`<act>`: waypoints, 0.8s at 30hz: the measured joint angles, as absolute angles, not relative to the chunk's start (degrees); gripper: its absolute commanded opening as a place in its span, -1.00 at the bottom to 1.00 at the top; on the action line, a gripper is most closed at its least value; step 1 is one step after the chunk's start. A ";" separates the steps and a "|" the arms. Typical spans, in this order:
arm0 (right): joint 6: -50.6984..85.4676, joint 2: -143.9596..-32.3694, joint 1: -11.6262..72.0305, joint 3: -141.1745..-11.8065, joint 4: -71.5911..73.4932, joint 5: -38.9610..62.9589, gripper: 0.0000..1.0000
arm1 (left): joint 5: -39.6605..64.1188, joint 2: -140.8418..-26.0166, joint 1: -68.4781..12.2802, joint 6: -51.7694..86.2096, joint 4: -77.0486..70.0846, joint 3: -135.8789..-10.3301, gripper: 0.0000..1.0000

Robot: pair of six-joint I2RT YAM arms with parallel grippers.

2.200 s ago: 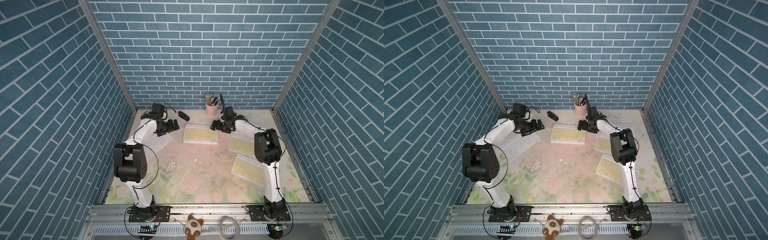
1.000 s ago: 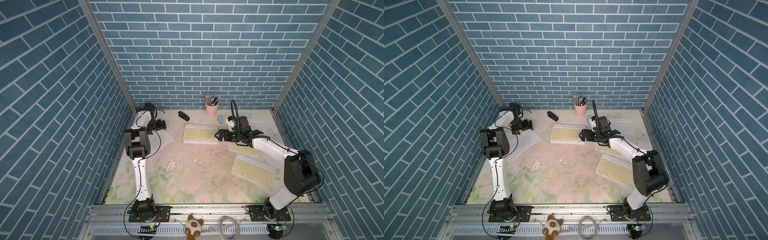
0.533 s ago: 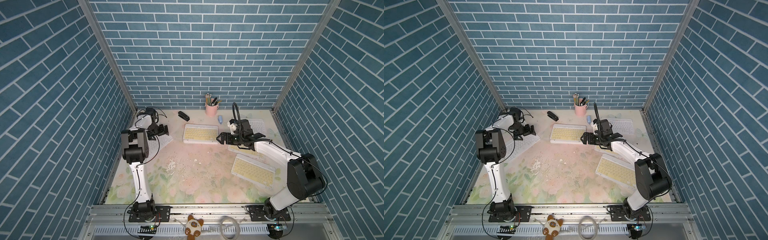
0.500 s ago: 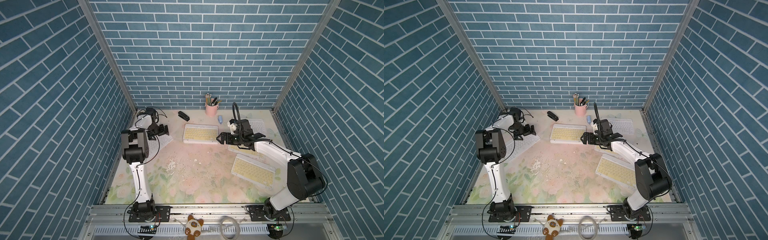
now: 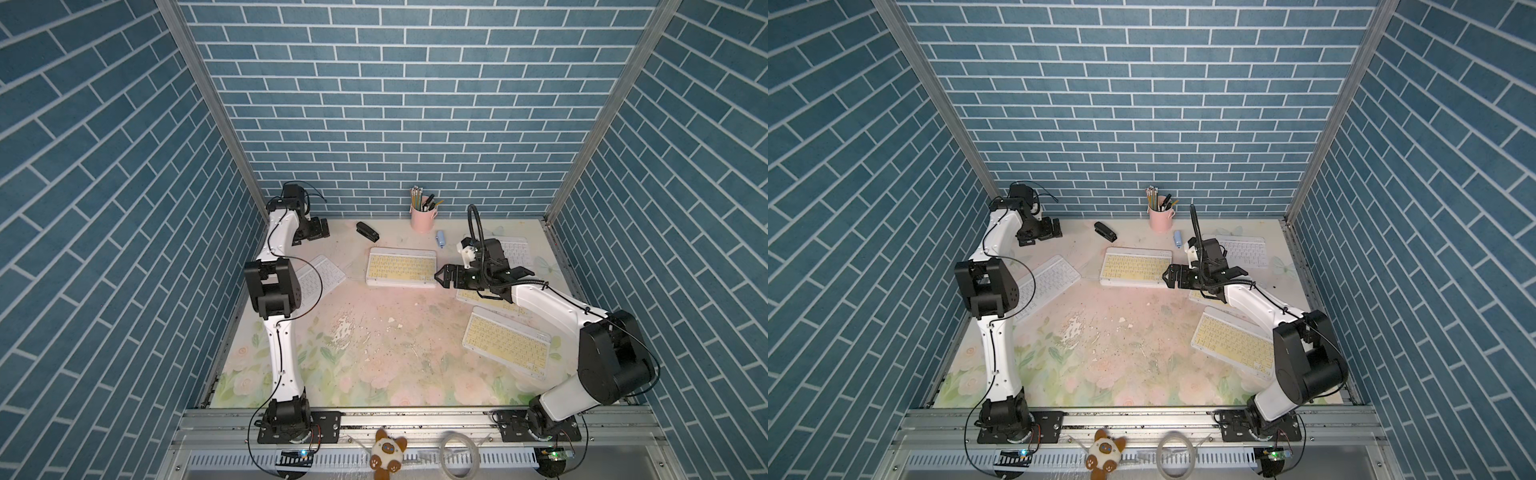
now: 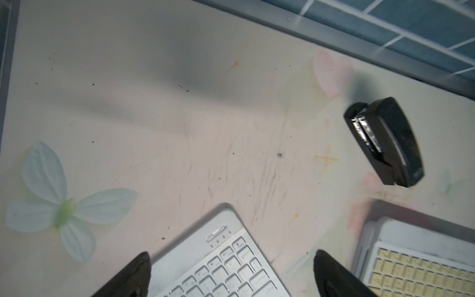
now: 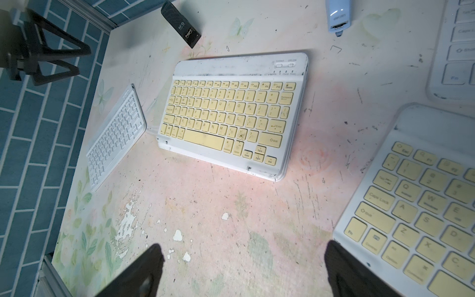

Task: Stack the numeric keypads
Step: Move the numeric keypad to the center of the board.

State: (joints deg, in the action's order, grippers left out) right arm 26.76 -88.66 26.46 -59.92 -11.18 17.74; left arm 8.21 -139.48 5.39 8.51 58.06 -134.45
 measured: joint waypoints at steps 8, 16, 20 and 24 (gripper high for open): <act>26.76 -86.78 26.24 -59.13 -11.38 17.63 0.97 | 4.95 -144.75 5.19 4.64 60.64 -132.60 0.99; 26.76 -86.56 26.17 -59.13 -11.42 17.63 0.96 | 5.10 -144.31 4.08 2.92 60.12 -129.54 0.99; 26.76 -86.04 26.17 -59.13 -11.40 17.58 0.96 | 4.95 -142.65 2.98 2.57 59.24 -126.48 0.99; 26.79 -85.47 26.17 -58.89 -11.22 17.56 0.96 | 5.63 -139.90 2.04 2.70 58.43 -121.69 0.99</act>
